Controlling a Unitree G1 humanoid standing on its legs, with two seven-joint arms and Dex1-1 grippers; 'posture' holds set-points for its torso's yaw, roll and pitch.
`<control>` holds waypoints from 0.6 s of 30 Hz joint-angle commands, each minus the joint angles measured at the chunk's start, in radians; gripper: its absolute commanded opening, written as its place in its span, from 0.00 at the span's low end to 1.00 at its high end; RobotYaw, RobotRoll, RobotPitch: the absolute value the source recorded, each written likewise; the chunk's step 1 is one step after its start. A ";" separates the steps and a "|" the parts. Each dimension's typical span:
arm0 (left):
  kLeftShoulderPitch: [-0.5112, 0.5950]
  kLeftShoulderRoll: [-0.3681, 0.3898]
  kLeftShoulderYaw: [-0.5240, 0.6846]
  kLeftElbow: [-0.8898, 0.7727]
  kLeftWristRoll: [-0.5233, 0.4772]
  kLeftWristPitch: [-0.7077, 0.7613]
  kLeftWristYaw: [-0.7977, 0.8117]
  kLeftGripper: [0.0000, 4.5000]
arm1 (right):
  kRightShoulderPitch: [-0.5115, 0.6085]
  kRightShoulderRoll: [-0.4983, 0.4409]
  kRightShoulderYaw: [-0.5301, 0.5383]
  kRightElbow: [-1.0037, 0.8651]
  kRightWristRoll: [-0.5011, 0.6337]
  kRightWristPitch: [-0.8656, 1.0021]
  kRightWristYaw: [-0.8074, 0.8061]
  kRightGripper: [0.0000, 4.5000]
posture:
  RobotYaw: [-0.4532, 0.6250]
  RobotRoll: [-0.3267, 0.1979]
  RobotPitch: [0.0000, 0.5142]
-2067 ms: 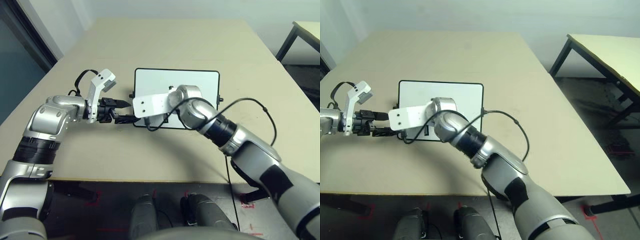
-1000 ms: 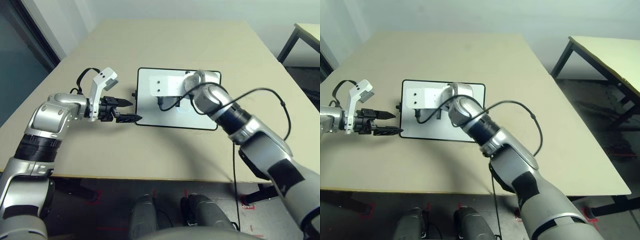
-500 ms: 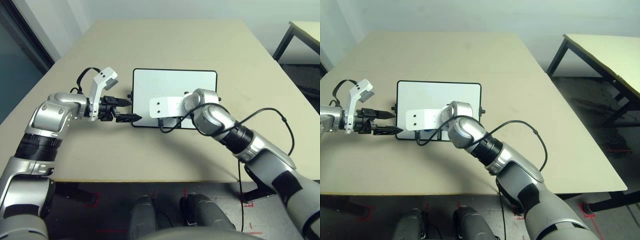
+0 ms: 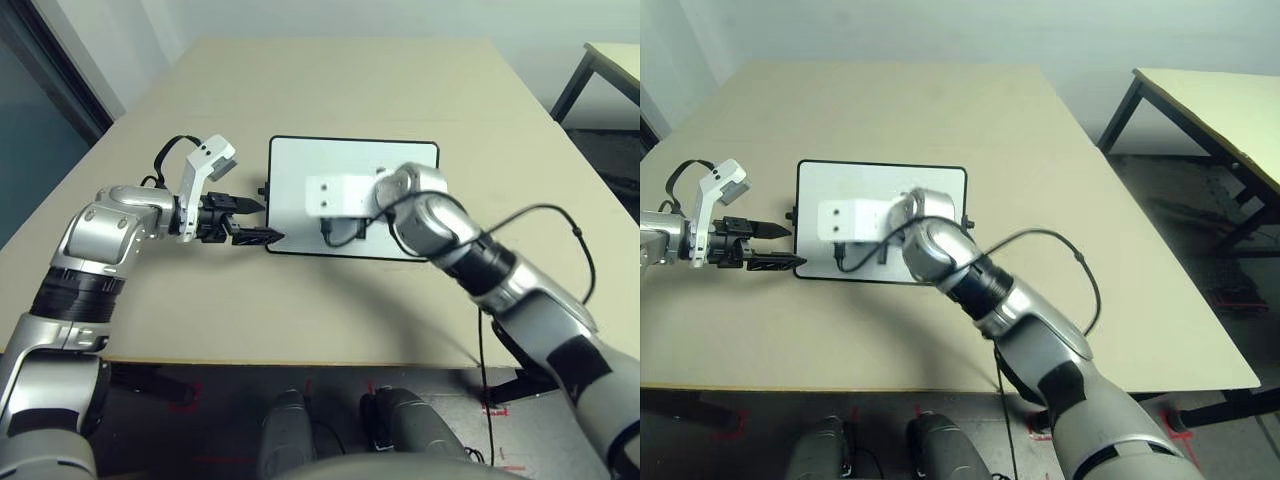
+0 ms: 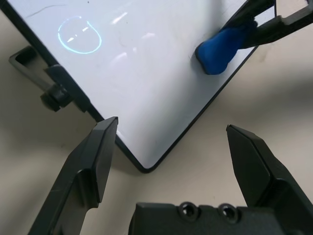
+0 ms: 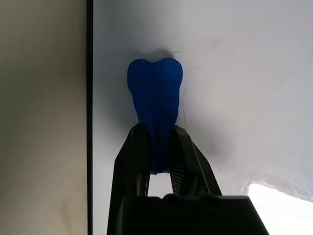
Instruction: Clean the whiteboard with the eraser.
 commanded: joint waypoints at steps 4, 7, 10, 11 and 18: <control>-0.050 -0.082 0.093 0.065 0.008 -0.137 0.114 1.00 | -0.190 0.077 -0.314 0.012 0.144 0.101 -0.127 0.12 | 0.33 0.62 0.14; -0.089 -0.162 0.193 0.123 0.009 -0.291 0.244 1.00 | -0.312 0.089 -0.505 0.093 0.188 0.115 -0.283 0.12 | 0.33 0.62 0.14; -0.130 -0.240 0.301 0.197 0.017 -0.479 0.396 1.00 | -0.368 0.045 -0.657 0.191 0.206 0.097 -0.451 0.12 | 0.32 0.62 0.14; -0.136 -0.256 0.325 0.219 0.020 -0.525 0.434 1.00 | -0.364 0.023 -0.682 0.218 0.207 0.096 -0.490 0.12 | 0.32 0.62 0.14; -0.125 -0.275 0.403 0.459 0.054 -0.755 0.556 1.00 | -0.149 -0.094 -0.826 0.324 0.244 0.104 -0.692 0.12 | 0.32 0.62 0.15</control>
